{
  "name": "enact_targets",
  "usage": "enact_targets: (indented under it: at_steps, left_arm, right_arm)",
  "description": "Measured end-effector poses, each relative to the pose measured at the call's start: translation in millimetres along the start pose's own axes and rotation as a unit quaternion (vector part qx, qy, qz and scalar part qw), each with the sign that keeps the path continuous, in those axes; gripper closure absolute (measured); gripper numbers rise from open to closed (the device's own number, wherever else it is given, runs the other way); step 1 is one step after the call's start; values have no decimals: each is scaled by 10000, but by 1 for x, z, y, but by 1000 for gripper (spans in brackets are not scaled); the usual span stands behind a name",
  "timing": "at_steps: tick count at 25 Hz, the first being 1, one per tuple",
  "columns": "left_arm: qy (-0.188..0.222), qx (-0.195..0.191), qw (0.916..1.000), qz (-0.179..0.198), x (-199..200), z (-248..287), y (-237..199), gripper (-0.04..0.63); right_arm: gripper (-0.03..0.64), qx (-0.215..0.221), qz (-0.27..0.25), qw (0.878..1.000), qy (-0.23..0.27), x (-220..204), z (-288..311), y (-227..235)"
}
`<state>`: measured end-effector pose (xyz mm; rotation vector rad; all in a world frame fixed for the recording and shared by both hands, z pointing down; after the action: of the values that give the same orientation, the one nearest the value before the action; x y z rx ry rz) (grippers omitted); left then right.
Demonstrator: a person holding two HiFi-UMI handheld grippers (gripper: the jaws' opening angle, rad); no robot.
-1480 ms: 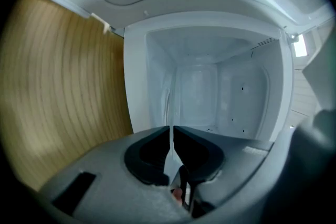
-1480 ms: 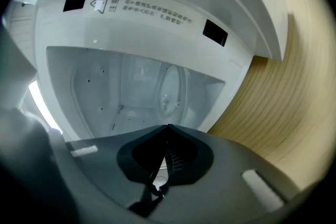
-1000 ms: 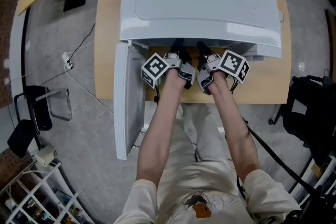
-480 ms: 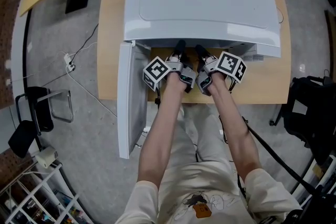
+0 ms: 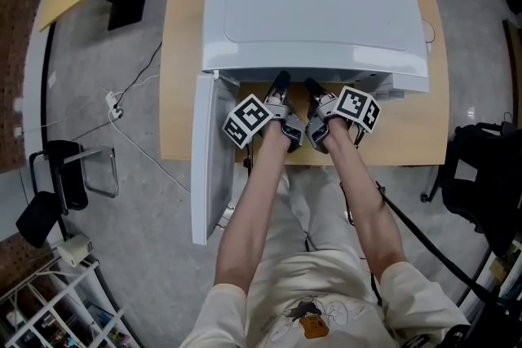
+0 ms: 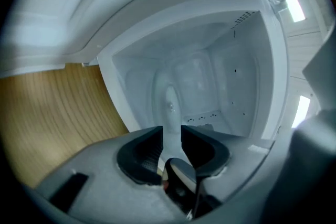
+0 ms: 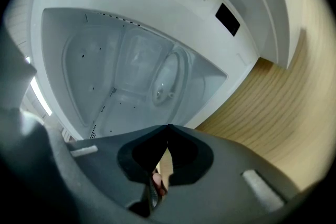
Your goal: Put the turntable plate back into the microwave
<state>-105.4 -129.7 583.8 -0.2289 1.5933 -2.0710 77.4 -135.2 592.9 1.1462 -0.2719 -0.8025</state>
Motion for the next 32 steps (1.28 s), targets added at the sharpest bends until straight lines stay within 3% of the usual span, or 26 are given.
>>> enact_targets:
  at_steps: [3,6,9,11,13,16,19,20,21,23,24,28,32]
  left_arm:
    - [-215,106,9986,463,-6,-9,7,509]
    - [-434,292,9854,1623,-12,-25,21,588]
    - [-597,294,9540,2923,-17,-38,43,597]
    - [-640,282,9346,3487,-20,-49,58,597]
    - [-668,247,9186,3886,-24,-62,72,597]
    - [-752,101,8980,4335,-32,-83,91,597]
    - [-908,-16,8671,4898,-49,-106,103,597]
    - [-919,-26,8602,5015,-54,-112,104,595]
    - [-908,-37,8604,5015,-60,-118,103,595]
    - [-914,-79,8714,4819,-67,-125,96,595]
    - [-960,-114,8731,4779,-70,-128,92,595]
    - [-1021,-232,8554,5073,-72,-137,93,595]
    - [-1005,-242,8509,5150,-73,-141,95,595]
  right_arm:
    - [614,16,-119,9999,-25,-4,-9,-5]
    - [615,34,-401,9992,-50,-10,-25,-14]
    - [615,5,-655,9978,54,-12,-45,-28]
    - [615,-9,-964,9952,183,-14,-61,-41]
    - [615,-66,-1513,9881,257,-18,-77,-56]
    - [614,-187,-2547,9665,273,-30,-98,-81]
    - [612,-213,-3312,9426,378,-44,-114,-102]
    - [613,-213,-3468,9367,421,-49,-118,-106]
    - [614,-239,-3590,9319,451,-52,-121,-108]
    - [612,-386,-3798,9231,464,-60,-124,-107]
    - [612,-479,-3898,9185,451,-65,-124,-105]
    - [612,-651,-4151,9068,353,-85,-124,-92]
    - [612,-663,-4329,8982,369,-94,-128,-91]
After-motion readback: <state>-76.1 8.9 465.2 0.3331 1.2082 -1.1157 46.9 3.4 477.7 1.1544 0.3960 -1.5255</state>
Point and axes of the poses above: the fingertips, and each gripper's own axes: z forward along the fingers, y to its right, x out of its top, the point moved 10 cm from there along -z, backward along the fingers, and after that the axes turned 3 degrees about y, right-handed, at the moved point
